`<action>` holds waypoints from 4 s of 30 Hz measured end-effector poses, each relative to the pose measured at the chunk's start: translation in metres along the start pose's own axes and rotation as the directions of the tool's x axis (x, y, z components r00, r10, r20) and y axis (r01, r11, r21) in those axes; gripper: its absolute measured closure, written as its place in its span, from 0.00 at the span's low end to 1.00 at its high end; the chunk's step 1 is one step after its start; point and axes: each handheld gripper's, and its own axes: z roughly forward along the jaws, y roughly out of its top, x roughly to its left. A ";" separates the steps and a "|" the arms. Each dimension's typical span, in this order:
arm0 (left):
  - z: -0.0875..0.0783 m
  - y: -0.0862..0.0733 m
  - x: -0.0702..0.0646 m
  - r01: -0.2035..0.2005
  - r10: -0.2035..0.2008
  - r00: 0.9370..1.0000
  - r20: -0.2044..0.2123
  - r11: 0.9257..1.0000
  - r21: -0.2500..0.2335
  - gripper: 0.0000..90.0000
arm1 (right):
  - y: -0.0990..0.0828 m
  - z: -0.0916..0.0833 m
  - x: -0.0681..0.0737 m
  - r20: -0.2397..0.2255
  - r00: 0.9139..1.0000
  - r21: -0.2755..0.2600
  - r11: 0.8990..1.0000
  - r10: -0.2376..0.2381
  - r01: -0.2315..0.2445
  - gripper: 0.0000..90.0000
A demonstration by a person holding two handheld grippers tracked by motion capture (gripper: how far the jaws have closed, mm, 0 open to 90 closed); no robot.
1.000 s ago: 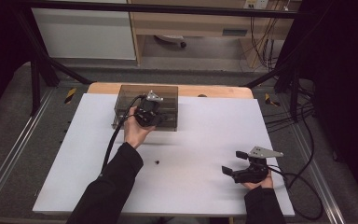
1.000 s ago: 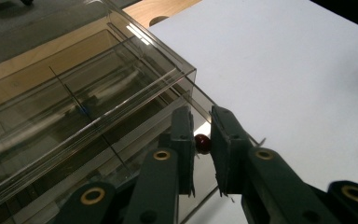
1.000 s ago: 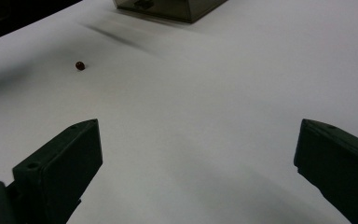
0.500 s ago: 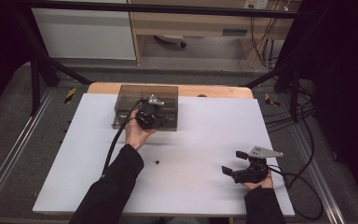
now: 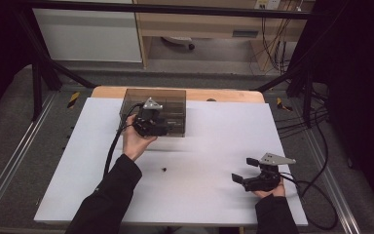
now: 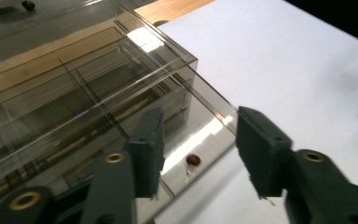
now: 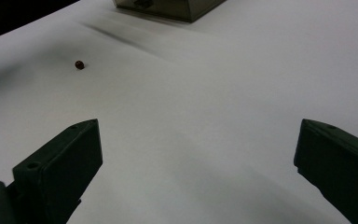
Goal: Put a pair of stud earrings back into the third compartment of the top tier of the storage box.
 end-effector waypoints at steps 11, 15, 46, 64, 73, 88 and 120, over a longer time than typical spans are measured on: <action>-0.033 -0.033 -0.010 -0.041 0.041 0.999 0.017 0.999 -0.023 0.30 | 0.000 0.001 0.000 0.003 1.000 0.004 1.000 -0.002 0.002 0.02; -0.037 -0.046 -0.013 -0.051 0.051 0.998 0.022 0.999 -0.016 0.23 | -0.001 0.002 0.000 0.004 1.000 0.006 1.000 -0.005 0.005 0.02; 0.016 -0.109 -0.041 -0.090 0.078 0.994 0.071 0.980 0.178 0.48 | -0.001 0.002 0.000 0.001 1.000 0.011 1.000 -0.005 0.005 0.02; 0.022 -0.113 -0.043 -0.071 0.054 0.994 0.092 0.978 0.196 0.74 | -0.001 0.002 0.000 0.001 1.000 0.009 1.000 -0.006 0.006 0.02; 0.023 -0.114 -0.044 -0.072 0.056 0.995 0.081 0.977 0.203 0.85 | -0.001 0.002 0.000 0.001 1.000 0.008 1.000 -0.005 0.005 0.02; 0.023 -0.115 -0.045 -0.079 0.064 0.995 0.079 0.977 0.196 0.90 | -0.001 0.002 0.000 -0.001 1.000 0.007 1.000 -0.004 0.004 0.02; 0.006 -0.105 -0.045 -0.076 0.065 0.995 0.074 0.986 0.152 0.90 | -0.001 0.002 0.000 -0.002 1.000 0.009 1.000 -0.005 0.005 0.02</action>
